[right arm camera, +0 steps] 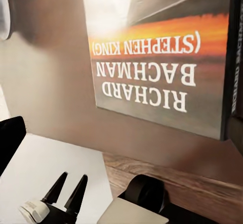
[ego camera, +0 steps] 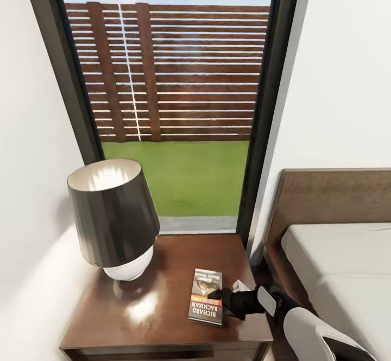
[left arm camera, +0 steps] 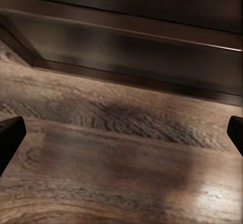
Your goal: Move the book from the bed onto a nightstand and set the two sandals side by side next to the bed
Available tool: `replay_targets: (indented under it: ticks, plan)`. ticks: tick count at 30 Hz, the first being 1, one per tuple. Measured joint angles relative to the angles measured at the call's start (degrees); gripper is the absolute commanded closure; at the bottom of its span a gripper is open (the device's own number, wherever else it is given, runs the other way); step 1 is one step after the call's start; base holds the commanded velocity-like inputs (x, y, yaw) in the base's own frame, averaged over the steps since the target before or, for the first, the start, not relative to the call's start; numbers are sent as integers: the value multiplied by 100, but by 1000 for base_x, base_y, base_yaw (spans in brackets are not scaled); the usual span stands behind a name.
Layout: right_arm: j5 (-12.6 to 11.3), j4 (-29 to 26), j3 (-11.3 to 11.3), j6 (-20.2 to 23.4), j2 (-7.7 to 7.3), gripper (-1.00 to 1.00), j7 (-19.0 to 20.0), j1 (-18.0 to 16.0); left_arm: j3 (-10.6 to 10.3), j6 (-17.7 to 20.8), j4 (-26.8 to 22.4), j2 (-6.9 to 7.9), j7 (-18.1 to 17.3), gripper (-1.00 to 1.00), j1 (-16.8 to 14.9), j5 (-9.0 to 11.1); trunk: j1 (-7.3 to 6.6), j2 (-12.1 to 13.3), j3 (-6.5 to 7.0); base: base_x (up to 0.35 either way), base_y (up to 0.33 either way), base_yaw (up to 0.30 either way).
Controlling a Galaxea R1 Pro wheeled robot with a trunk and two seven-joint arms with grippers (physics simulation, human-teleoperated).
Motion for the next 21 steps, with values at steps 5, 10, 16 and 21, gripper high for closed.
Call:
replay_targets:
  ticks: [5, 10, 16, 21]
  plan:
    - [0, 4, 0, 0, 0, -100, -3, 0, 0, 0, 0, 1, 1, -100, 0, 1, -110, 201, 90, 0, 0, 0]
    - [0, 6, -1, 0, 1, -100, -4, 0, 0, 0, 2, 0, 0, -100, 0, 1, -220, 401, 180, 0, 0, 0]
    - [0, 7, -2, -9, 1, -100, -5, 0, 0, 0, 5, 0, 0, -100, 0, 0, -351, 642, 287, 0, 0, 0]
    - [5, -2, -4, -38, 2, -100, -4, 0, 0, 2, 7, -3, 2, -100, 0, 1, -461, 842, 377, 0, 0, 0]
